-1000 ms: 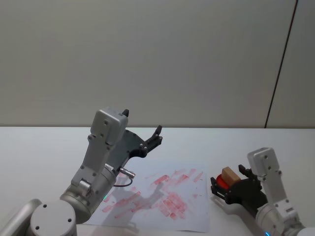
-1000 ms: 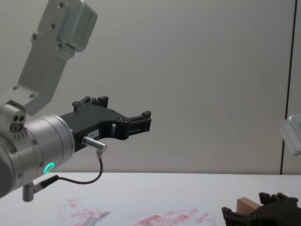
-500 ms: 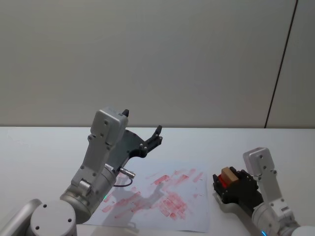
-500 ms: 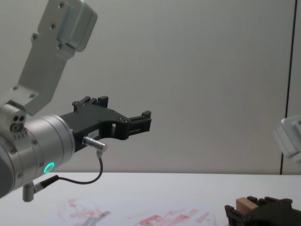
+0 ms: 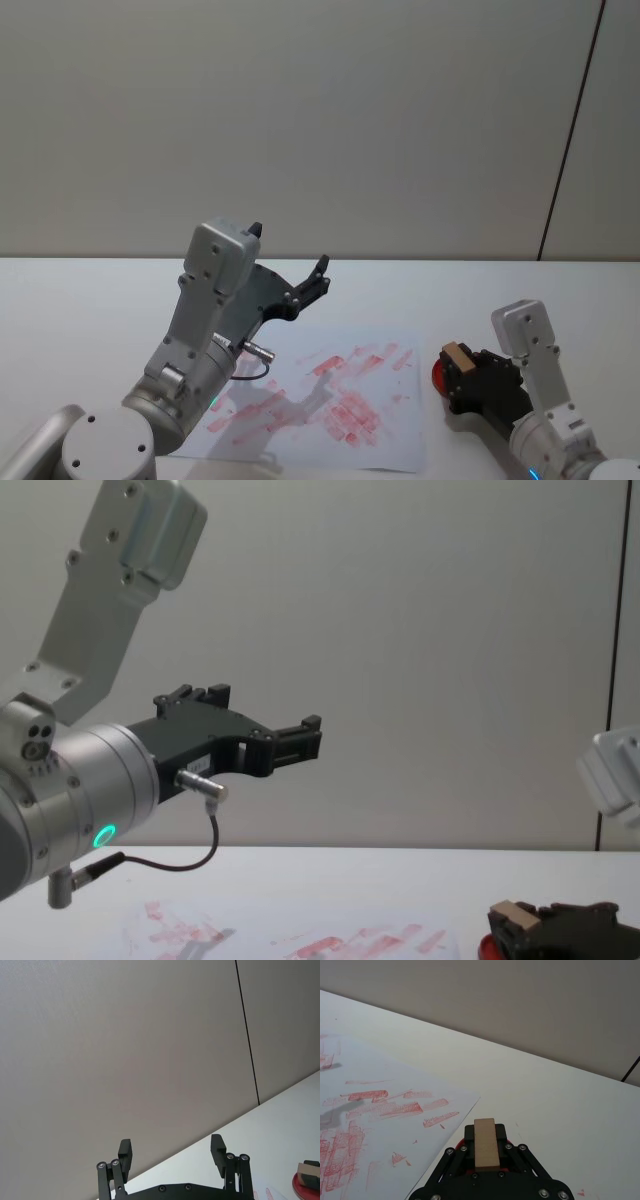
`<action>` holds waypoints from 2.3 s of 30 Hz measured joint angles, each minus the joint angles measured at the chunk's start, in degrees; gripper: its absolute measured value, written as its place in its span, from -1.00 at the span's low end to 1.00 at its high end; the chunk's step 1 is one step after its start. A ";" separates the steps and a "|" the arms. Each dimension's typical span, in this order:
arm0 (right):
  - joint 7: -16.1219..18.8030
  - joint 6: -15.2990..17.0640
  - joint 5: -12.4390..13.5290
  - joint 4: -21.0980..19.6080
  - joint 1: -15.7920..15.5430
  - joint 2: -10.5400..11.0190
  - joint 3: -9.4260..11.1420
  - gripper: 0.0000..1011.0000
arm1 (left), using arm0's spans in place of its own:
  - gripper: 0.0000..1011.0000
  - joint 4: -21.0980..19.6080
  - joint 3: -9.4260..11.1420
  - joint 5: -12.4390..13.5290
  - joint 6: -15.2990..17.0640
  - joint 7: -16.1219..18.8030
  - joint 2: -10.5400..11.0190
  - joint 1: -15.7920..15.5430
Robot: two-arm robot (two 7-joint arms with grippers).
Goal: Use the one hand to pick up the stamp and affix it onto the A4 paper.
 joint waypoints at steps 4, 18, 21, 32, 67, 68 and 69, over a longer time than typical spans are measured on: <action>0.03 -0.49 0.01 0.00 0.01 -0.02 0.02 -0.56 | 0.98 0.00 0.00 0.00 0.00 0.00 0.00 0.00; 3.23 -4.72 2.52 -3.19 0.27 -0.37 0.01 -0.56 | 0.98 0.00 0.00 0.00 0.00 0.00 0.00 0.00; 4.75 -5.04 3.36 -4.20 0.28 -0.49 -0.15 -0.56 | 0.98 0.00 0.00 0.00 0.00 0.00 0.00 0.00; 10.95 -2.67 4.59 -7.32 0.10 -0.81 -1.41 -0.56 | 0.98 0.00 0.00 0.00 0.00 0.00 0.00 0.00; 15.32 4.75 -4.35 1.14 2.72 -4.26 -6.15 -0.56 | 0.98 0.00 0.00 0.00 0.00 0.00 0.00 0.00; 15.26 4.75 -4.26 1.27 2.80 -4.34 -6.18 -0.56 | 0.98 0.00 0.00 0.00 0.00 0.00 0.00 0.00; 15.17 4.75 -4.12 1.35 2.85 -4.40 -6.19 -0.56 | 0.98 0.00 0.00 0.00 0.00 0.00 0.00 0.00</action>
